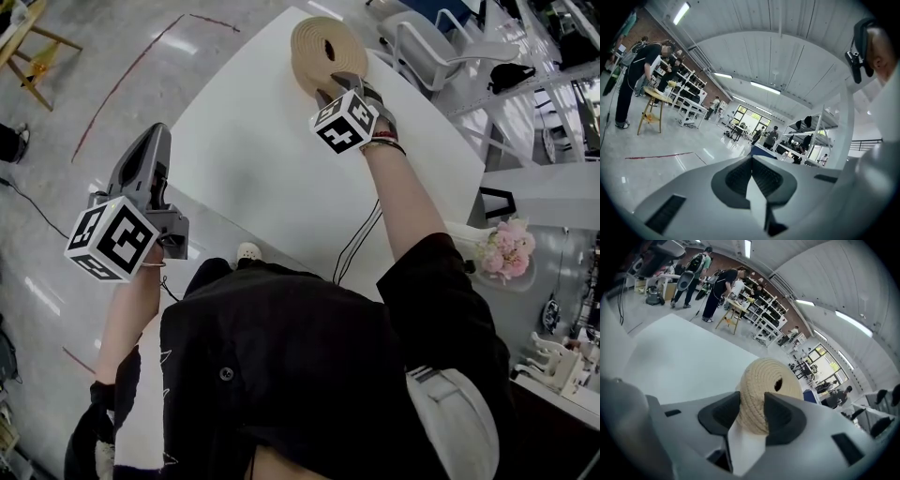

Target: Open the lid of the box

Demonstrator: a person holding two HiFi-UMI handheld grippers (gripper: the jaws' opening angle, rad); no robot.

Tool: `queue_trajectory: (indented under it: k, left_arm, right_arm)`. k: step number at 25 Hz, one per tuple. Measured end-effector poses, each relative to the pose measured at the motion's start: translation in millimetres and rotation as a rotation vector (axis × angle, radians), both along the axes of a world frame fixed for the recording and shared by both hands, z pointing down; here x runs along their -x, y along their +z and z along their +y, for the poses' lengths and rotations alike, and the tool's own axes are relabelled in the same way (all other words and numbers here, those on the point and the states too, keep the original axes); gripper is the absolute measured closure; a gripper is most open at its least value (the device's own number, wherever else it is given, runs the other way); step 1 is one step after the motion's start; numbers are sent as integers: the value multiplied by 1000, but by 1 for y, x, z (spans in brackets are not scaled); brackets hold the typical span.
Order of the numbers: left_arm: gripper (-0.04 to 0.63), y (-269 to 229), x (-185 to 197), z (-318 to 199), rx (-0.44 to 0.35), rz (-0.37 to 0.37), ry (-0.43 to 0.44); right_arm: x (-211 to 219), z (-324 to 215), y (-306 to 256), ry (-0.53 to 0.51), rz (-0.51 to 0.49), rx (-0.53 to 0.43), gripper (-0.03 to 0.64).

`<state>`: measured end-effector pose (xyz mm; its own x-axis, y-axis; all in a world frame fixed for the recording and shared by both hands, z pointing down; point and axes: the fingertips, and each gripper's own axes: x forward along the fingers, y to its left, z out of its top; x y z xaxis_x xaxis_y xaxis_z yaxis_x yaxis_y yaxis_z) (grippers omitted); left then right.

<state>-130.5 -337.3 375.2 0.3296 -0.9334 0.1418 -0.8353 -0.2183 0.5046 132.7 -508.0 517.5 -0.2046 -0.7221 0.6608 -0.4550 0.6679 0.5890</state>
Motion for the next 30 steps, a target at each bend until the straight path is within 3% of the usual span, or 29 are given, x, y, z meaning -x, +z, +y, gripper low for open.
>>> queue_trajectory:
  k: [6,14,30]
  left_arm:
    - [586,4,1,-1,17,3,3]
    - [586,4,4,2,21,6,0]
    - [586,0,5,-7,4,15,-9]
  right_arm:
    - [0,-1,5,-26,94,-7,462]
    - [0,2,4,-14,125,20,480]
    - [3,0,-10,15,18,72,483]
